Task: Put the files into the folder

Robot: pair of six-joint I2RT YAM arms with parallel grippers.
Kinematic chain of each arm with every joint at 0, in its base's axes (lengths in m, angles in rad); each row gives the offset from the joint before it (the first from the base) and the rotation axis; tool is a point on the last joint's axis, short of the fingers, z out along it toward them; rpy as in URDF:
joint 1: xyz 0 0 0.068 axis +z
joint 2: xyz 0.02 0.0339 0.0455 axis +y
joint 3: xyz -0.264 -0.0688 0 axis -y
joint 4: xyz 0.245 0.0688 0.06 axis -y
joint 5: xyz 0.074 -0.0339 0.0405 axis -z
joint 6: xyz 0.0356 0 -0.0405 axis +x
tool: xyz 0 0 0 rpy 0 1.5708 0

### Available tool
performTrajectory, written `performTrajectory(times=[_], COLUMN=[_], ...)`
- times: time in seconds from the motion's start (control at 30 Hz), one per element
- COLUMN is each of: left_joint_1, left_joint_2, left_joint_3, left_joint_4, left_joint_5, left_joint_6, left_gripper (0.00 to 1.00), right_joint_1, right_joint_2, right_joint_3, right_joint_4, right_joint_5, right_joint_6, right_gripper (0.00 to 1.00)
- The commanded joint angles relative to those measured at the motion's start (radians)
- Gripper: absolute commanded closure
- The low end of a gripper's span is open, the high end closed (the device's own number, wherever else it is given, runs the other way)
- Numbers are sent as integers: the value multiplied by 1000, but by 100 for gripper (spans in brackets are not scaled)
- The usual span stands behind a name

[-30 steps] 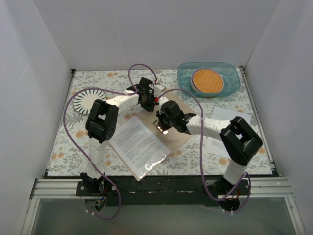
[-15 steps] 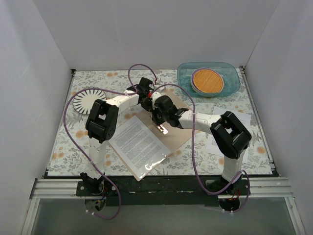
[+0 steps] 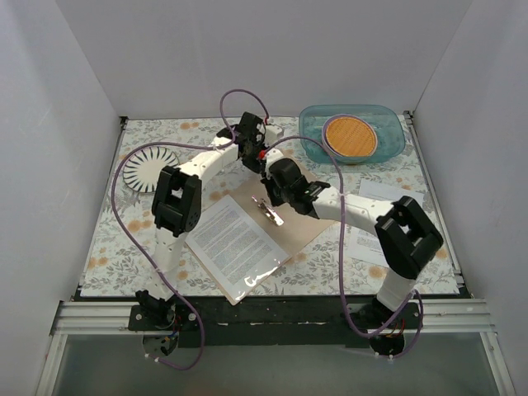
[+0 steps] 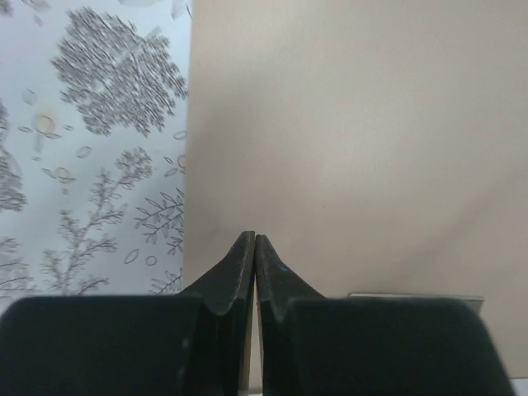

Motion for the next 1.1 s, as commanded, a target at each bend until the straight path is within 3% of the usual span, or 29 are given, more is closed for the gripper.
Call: performTrajectory(times=[0.0, 0.07, 0.2, 0.37, 0.47, 0.5, 0.53, 0.83, 1.07], left_joint_1=[10, 18, 18, 18, 35, 38, 52, 154, 208], left_joint_2=[-124, -179, -331, -486, -558, -565, -571, -580, -575], left_joint_3=[121, 94, -83, -397, -486, -486, -482, -373, -322], left_joint_4=[-97, -115, -132, -100, -73, -72, -75, -43, -66], left_joint_5=[-1, 22, 112, 111, 97, 102, 107, 88, 102], left_joint_6=[-19, -25, -26, -26, -31, -36, -42, -149, -160], left_gripper=[100, 100, 100, 100, 100, 100, 100, 100, 100], right_joint_1=[-45, -59, -93, -82, -73, -70, -70, -18, 33], right_joint_2=[-136, -161, -164, -222, -232, -230, -227, -34, 116], right_joint_3=[-79, -122, -156, -209, -190, -179, -167, 37, 148], right_joint_4=[-89, -109, -174, -8, 20, 11, 8, -118, -244], right_joint_5=[218, 299, 309, 107, 20, -7, -54, -165, -87], right_joint_6=[33, 65, 107, 1, -74, -89, -103, -206, -270], right_gripper=[81, 80, 73, 59, 33, 14, 4, 2, 2])
